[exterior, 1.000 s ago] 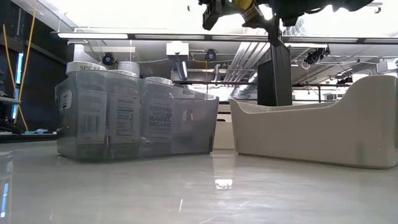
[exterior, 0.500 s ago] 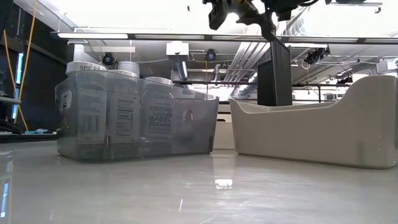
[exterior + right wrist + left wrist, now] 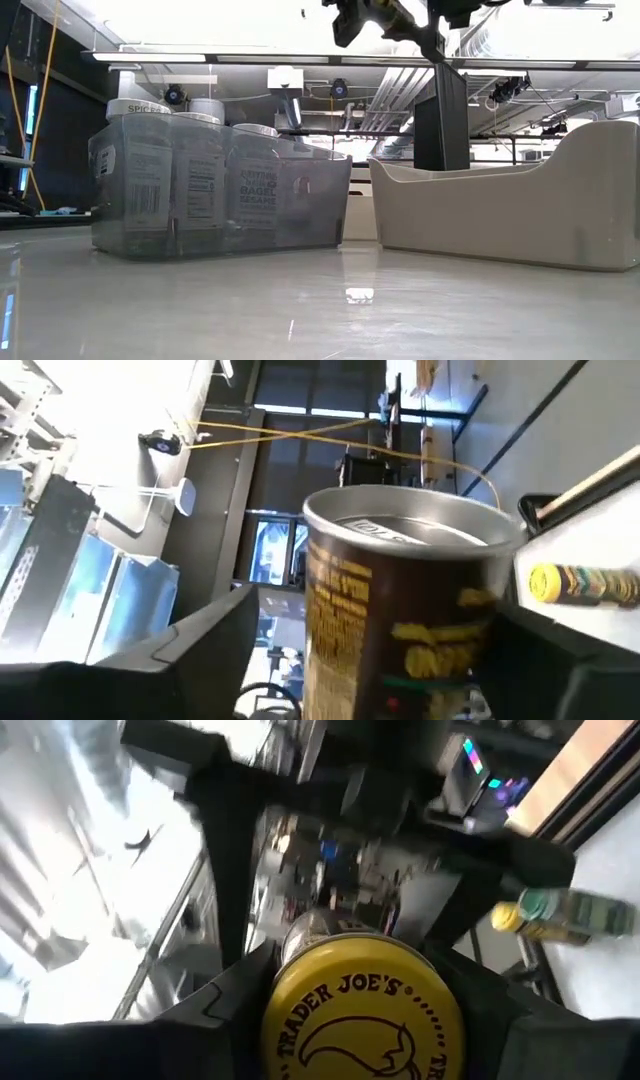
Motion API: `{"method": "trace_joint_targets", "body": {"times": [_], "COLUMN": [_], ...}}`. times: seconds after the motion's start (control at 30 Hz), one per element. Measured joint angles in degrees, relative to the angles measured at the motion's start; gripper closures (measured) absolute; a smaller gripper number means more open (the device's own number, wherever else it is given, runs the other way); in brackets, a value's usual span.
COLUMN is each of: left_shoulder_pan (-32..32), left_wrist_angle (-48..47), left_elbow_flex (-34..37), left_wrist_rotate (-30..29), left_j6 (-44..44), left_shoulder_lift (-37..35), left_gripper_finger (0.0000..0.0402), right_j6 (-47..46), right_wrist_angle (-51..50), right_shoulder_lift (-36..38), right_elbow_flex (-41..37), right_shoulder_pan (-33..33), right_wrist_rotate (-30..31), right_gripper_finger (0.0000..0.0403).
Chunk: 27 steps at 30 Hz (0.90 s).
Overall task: Sort spices by type
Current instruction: Put the yellow seasoning bottle into the white bin
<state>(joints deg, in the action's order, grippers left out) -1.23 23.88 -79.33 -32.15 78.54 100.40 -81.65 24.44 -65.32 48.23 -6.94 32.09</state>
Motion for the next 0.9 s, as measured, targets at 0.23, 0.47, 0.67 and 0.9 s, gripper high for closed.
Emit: {"method": "trace_joint_targets", "body": {"times": [0.23,0.47,0.67,0.9], "left_shoulder_pan": [-0.7,-3.0,-5.1,-10.5], "left_wrist_angle": [-6.9,-21.8,-46.7,-63.7], "left_elbow_flex": [0.2,0.1,-2.0,-10.1], "left_wrist_rotate": [-10.7,-11.6,10.3,23.7], "left_j6": [-7.1,-26.2,-49.7,-63.1], "left_shoulder_lift": [-0.4,-0.5,-0.3,2.7], "left_gripper_finger": [0.0208,0.0208,0.0208,0.0208], "right_j6": [5.5,12.6,17.2,17.2], "right_wrist_angle": [0.3,-2.6,-9.5,-19.0], "right_shoulder_lift": [4.6,12.2,19.6,24.1], "right_elbow_flex": [0.0,0.0,0.0,0.0], "right_shoulder_pan": [-2.7,-4.7,-4.6,-4.3], "right_wrist_rotate": [1.5,1.2,1.3,2.0], "right_gripper_finger": [0.007,0.0069,0.0069,0.0068]}}
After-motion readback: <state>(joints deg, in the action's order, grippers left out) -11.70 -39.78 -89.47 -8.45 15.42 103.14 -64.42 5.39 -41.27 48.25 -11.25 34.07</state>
